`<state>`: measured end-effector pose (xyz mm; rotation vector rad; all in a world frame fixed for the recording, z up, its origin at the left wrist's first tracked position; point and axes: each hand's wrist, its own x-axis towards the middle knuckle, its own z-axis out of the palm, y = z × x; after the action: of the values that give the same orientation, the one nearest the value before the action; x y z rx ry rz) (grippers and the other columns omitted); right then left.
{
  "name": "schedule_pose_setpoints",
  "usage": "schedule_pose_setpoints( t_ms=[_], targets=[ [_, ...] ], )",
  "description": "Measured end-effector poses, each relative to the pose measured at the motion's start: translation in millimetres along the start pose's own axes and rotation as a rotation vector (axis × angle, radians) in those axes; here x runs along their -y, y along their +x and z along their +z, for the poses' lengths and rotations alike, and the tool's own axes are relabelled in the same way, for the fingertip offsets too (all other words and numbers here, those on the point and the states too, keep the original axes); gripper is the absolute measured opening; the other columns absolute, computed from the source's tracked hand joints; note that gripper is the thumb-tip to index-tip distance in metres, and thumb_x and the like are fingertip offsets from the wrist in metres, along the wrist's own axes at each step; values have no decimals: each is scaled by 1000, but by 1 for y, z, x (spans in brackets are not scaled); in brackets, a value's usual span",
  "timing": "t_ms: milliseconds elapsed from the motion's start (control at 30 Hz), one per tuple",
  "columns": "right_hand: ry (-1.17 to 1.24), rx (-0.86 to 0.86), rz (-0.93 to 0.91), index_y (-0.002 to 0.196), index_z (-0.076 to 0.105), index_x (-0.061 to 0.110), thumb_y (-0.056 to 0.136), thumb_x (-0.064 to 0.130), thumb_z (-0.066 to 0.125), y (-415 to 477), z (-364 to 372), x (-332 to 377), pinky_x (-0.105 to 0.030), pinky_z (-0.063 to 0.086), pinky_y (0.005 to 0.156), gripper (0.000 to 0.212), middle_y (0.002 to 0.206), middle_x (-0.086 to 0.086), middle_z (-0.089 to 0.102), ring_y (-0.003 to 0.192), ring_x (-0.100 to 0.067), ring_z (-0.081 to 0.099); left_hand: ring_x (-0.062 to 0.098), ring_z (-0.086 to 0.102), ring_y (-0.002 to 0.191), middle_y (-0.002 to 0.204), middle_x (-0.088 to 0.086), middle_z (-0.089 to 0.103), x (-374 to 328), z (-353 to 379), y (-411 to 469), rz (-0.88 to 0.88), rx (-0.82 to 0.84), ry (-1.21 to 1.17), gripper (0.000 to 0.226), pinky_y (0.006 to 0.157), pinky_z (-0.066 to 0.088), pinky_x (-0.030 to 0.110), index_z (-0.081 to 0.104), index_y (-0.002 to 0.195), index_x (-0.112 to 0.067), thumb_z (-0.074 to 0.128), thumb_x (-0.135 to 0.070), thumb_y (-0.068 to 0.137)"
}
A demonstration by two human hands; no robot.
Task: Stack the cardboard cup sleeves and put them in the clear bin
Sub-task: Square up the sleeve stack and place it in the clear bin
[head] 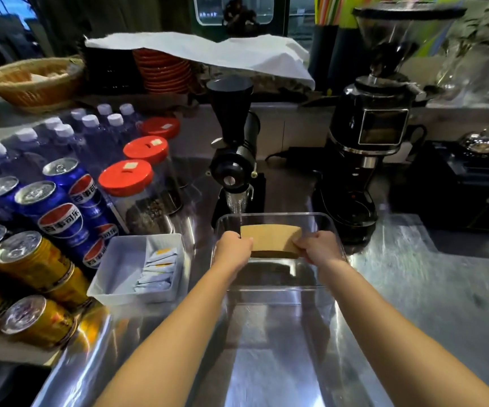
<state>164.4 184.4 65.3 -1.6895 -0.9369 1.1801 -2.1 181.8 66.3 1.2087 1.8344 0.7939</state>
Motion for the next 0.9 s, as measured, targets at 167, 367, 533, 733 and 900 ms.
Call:
schedule_pose_setpoints(
  t_ms=[167,367,533,733,900],
  targets=[
    [-150,50,41,73,63,3,78,8,65,20,11,-2,-26,42,52,7,76,-12,60,59,-17,53,30,55,81,89,14,62,3,5,16,-88,3,42,24,65,38,31,59,87,-1,54,-24,84],
    [-278,-15,82,61,50,10,77,11,68,41,23,-9,-30,43,66,23,80,-14,57,76,-23,54,34,54,96,111,21,60,3,14,28,-140,-4,87,20,72,37,31,53,99,0,52,-17,87],
    [-286,-63,82,73,60,2,73,9,71,44,25,-17,-29,38,63,13,76,-16,58,73,-25,55,34,57,105,114,19,62,3,19,32,-178,-17,159,26,72,37,29,52,108,1,54,-13,86],
    [-533,-55,30,73,63,6,78,25,66,49,27,-21,-35,46,77,19,86,-18,67,90,-34,63,33,57,106,116,19,62,-2,22,33,-160,-34,270,30,70,37,29,52,112,1,55,-14,87],
    [-667,-73,4,102,59,9,83,29,57,43,28,-18,-42,42,91,28,109,-16,64,106,-37,57,35,59,93,106,17,63,-10,20,27,-75,-57,411,15,68,44,35,55,95,-6,49,-10,82]
  ],
)
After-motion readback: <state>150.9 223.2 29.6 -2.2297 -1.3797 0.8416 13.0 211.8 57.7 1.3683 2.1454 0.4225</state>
